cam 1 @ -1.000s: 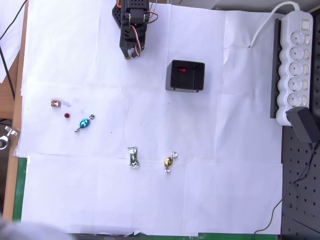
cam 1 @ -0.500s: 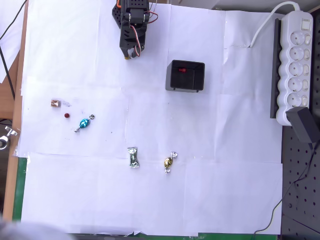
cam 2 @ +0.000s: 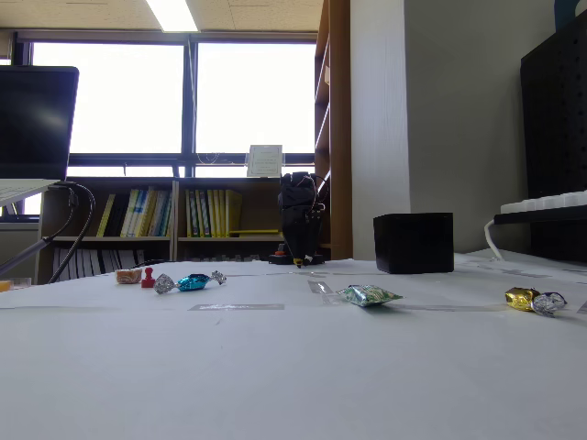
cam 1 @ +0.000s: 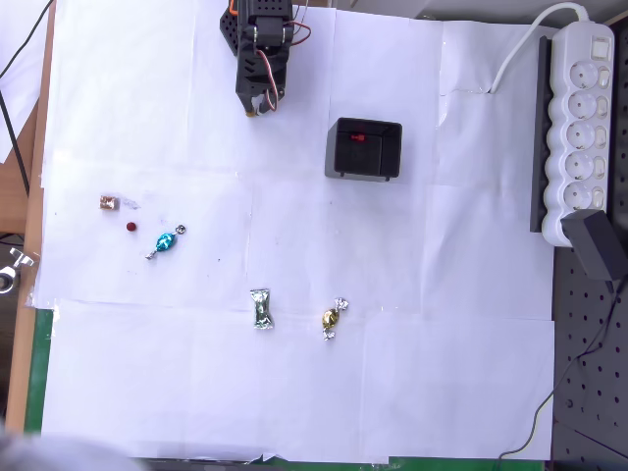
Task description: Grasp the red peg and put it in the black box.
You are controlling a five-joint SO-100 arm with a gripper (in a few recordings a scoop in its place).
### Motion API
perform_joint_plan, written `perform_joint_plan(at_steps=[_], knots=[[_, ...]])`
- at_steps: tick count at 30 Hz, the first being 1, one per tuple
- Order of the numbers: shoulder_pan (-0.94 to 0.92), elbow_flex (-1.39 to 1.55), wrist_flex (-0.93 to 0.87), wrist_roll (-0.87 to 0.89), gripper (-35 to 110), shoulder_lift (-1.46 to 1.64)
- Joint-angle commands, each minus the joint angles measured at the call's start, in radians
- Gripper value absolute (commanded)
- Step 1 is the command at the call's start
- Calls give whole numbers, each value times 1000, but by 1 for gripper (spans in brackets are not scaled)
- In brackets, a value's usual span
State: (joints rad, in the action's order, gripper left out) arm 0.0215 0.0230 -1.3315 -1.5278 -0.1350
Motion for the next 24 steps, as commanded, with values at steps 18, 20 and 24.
perform_joint_plan(at_steps=[18,20,24], knots=[[-37,-80,1210,155,0,503],[-69,-75,1483,178,0,672],[-170,-72,1588,163,0,821]])
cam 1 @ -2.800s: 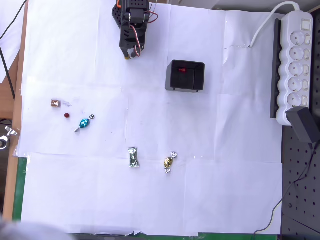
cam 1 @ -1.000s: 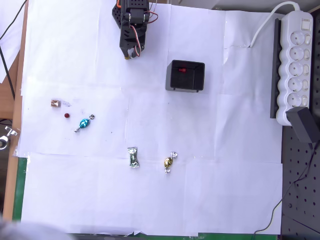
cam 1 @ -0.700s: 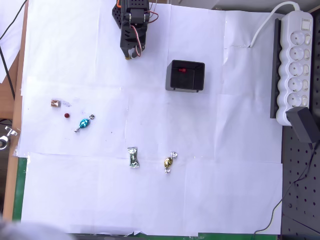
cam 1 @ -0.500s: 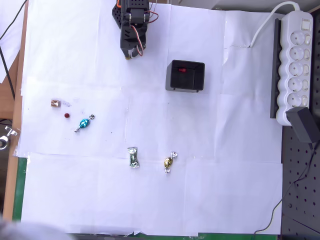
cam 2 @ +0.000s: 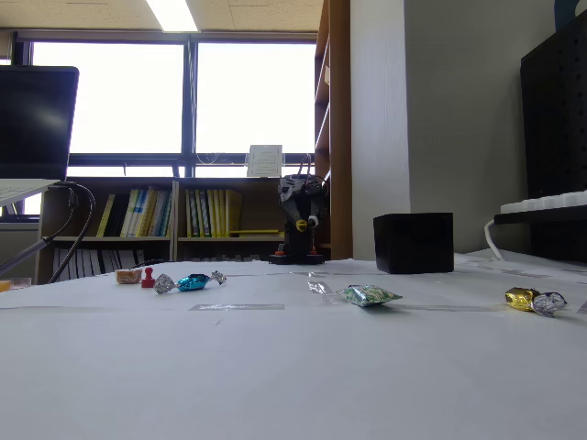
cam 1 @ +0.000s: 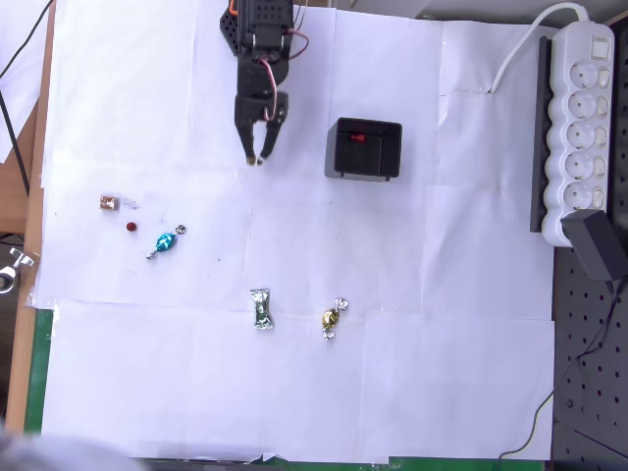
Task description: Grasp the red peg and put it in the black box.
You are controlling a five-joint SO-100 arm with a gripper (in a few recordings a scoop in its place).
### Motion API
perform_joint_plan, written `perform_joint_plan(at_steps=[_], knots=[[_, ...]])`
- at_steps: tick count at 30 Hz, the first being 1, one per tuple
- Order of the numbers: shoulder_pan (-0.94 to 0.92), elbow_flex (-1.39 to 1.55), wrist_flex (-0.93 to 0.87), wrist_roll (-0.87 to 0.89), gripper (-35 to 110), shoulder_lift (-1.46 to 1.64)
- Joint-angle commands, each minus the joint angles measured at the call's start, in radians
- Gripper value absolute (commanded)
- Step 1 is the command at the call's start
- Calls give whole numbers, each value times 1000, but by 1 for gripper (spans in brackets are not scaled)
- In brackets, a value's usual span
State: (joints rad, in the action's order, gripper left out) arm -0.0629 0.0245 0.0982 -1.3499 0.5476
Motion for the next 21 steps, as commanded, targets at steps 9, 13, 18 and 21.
perform_joint_plan(at_steps=[9,13,18,21], knots=[[-144,-61,612,-34,0,658],[-158,0,804,-44,0,893],[-184,78,891,-28,0,1039],[-215,140,1003,-37,0,1183]])
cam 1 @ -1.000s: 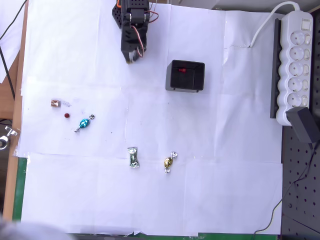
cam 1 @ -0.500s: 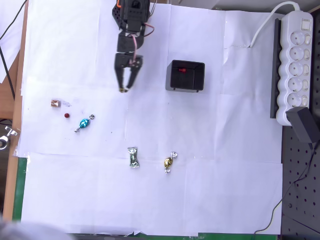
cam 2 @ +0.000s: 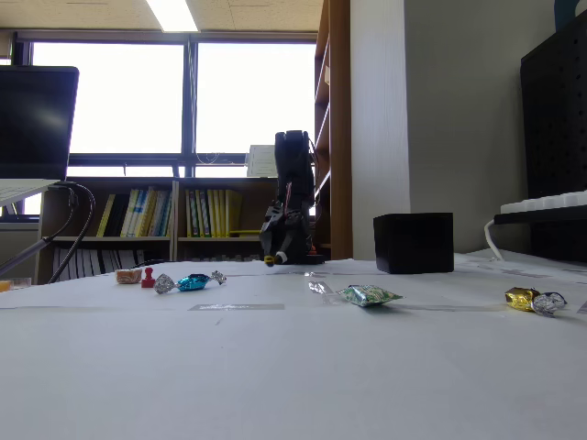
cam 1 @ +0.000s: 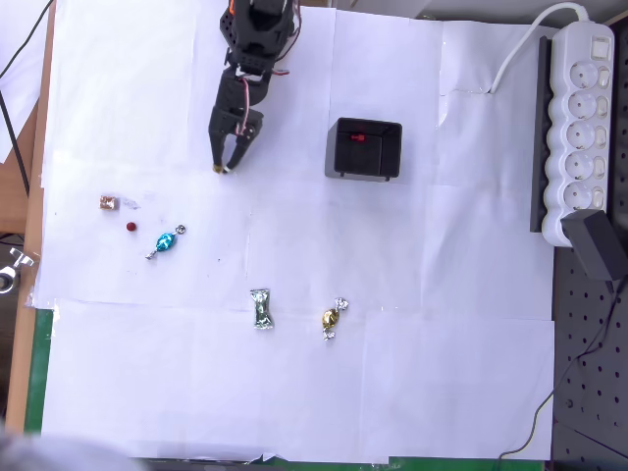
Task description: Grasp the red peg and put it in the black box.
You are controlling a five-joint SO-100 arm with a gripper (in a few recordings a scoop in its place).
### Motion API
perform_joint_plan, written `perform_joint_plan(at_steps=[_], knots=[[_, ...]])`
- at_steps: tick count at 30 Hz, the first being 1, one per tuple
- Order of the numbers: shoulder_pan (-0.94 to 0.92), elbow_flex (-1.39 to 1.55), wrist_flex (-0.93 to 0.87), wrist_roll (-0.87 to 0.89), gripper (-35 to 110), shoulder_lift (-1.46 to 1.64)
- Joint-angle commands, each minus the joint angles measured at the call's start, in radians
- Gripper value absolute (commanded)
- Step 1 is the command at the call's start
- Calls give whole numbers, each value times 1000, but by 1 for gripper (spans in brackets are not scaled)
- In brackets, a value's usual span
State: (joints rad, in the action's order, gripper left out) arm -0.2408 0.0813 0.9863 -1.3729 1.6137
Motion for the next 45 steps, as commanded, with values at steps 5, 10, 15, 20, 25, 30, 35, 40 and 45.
perform_joint_plan(at_steps=[5,10,15,20,25,30,35,40,45], knots=[[-49,236,118,15,0,209],[-80,351,147,-3,0,310],[-103,376,179,-25,0,334],[-133,411,270,-31,0,410],[-167,436,302,-54,0,459],[-187,460,278,-48,0,462],[-216,535,268,-54,0,515],[-245,598,282,-77,0,577],[-252,627,348,-106,2,643]])
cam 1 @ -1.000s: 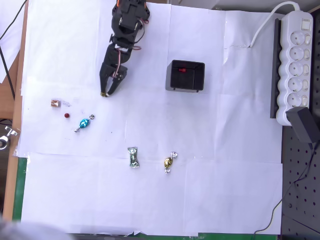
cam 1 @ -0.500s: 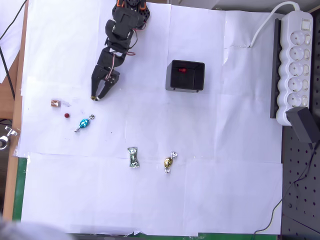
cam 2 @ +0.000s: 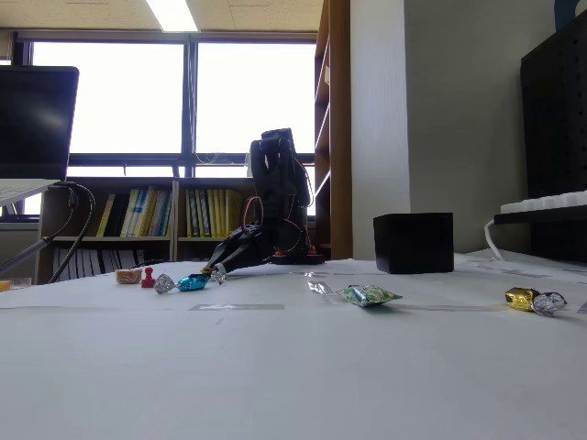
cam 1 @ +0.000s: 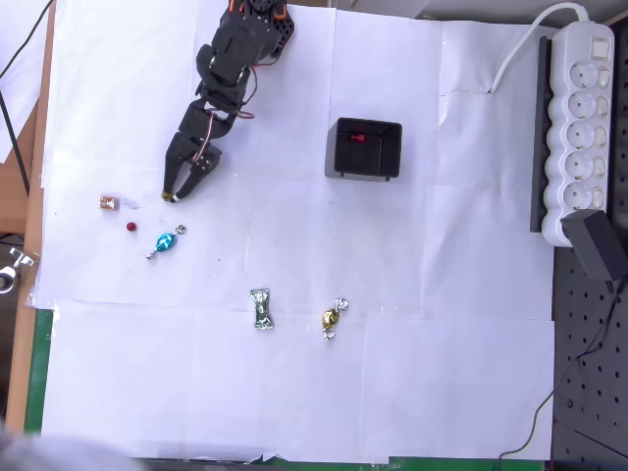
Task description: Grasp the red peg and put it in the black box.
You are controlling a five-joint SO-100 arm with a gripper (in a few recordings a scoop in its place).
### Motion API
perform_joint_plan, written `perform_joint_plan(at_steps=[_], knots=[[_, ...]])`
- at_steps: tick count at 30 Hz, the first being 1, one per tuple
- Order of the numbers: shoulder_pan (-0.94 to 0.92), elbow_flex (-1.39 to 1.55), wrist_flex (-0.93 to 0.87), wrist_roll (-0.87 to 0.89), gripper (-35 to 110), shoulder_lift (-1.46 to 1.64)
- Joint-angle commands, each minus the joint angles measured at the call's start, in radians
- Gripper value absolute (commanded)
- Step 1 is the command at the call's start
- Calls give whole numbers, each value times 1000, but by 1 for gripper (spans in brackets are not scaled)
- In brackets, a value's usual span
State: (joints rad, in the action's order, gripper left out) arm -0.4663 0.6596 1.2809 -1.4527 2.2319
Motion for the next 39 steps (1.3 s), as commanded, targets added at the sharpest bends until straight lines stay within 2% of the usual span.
perform_joint_plan(at_steps=[1,17,39], knots=[[-26,52,63,-26,3,32],[-66,232,66,-32,5,143],[-87,298,46,-52,10,178]])
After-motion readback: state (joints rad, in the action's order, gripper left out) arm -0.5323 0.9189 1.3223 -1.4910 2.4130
